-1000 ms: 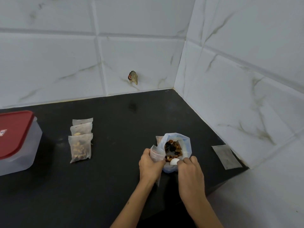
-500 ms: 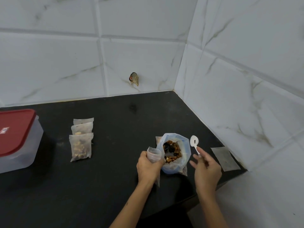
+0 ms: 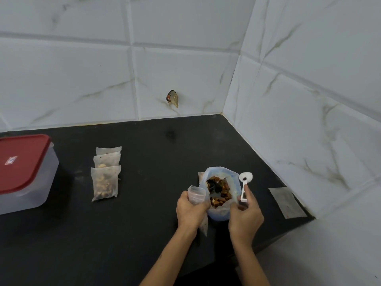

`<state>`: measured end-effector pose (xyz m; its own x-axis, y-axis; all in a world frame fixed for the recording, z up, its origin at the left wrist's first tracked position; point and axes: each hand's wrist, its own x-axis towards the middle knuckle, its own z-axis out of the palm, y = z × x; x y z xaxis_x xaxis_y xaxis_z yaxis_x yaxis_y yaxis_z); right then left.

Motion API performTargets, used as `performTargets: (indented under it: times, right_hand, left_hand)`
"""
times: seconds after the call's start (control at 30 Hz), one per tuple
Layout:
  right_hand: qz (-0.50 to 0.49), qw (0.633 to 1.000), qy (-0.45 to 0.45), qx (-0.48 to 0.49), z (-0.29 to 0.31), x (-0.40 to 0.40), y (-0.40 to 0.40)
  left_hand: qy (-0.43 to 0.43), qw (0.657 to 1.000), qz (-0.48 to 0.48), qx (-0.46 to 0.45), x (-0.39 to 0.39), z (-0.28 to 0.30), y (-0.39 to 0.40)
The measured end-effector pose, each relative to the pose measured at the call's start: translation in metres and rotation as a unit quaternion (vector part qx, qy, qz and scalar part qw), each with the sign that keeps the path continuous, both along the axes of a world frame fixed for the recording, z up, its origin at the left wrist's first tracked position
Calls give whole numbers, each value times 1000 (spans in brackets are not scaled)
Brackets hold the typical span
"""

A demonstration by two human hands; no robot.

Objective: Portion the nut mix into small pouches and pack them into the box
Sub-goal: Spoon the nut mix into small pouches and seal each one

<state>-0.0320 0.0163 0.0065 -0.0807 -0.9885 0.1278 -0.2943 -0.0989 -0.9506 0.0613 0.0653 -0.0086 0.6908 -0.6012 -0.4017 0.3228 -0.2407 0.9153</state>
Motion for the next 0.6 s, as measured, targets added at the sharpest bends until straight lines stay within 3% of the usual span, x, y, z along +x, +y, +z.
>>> performTargets:
  times: [0.13,0.27,0.37,0.6]
  right_hand:
    - [55,995,-82,-20,31,0,-6]
    - [100,991,-66,57,44,-2,-23]
    - [114,979,-127,113,47,-3,-32]
    - [50,996,33,58,28,-19,-14]
  left_hand:
    - [-15,999,-1,-44,7,14,-2]
    - [-14,999,3,-29,4,19,-2]
    - [-38,999,-6,-33,3,22,-1]
    - [-138,990,-30,8,3,19,7]
